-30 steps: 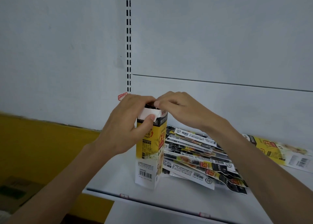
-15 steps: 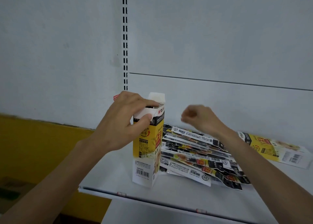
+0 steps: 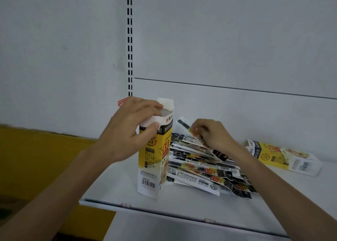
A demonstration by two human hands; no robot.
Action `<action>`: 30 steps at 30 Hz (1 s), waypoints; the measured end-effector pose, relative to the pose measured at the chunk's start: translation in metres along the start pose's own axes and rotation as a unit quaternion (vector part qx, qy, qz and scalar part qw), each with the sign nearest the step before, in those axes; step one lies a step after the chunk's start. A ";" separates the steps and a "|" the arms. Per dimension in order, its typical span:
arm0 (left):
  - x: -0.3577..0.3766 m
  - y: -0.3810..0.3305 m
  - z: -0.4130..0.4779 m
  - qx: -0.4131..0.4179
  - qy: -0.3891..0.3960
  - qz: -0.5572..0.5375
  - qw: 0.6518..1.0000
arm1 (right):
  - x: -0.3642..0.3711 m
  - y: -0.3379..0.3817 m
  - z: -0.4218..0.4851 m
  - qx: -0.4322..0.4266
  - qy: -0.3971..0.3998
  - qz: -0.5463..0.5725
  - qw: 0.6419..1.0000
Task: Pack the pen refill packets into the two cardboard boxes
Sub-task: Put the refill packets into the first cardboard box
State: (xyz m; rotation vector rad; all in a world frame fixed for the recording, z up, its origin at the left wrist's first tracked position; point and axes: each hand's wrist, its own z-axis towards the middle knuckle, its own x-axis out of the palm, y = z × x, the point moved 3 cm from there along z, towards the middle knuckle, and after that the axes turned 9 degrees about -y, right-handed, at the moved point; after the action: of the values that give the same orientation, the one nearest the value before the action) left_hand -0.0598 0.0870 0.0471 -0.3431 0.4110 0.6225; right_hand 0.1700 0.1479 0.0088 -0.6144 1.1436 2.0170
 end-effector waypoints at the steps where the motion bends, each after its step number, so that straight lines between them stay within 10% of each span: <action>1: -0.001 0.000 0.000 -0.002 -0.001 -0.003 1.000 | -0.003 0.002 0.002 0.051 -0.002 0.078 0.996; 4: -0.002 -0.001 -0.001 0.001 -0.002 -0.006 1.000 | -0.003 0.004 0.004 0.167 0.067 0.285 0.941; 9: -0.002 -0.001 -0.001 -0.006 -0.011 -0.007 1.000 | -0.004 -0.009 0.009 0.050 -0.006 -0.169 0.984; 21: -0.003 0.001 0.000 0.010 0.004 0.017 1.000 | 0.021 -0.031 0.009 0.011 0.126 -0.293 0.948; 27: 0.000 0.004 0.000 0.010 -0.002 0.023 1.000 | 0.005 0.001 0.019 0.098 0.036 0.035 0.994; 30: 0.002 0.007 -0.001 0.013 -0.005 0.026 1.000 | -0.012 0.031 0.024 0.168 -0.005 0.298 0.940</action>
State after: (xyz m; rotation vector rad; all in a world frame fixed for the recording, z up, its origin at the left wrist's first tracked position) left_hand -0.0627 0.0932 0.0443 -0.3044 0.4203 0.6694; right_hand 0.1519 0.1540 0.0460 -0.0770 1.7761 2.2144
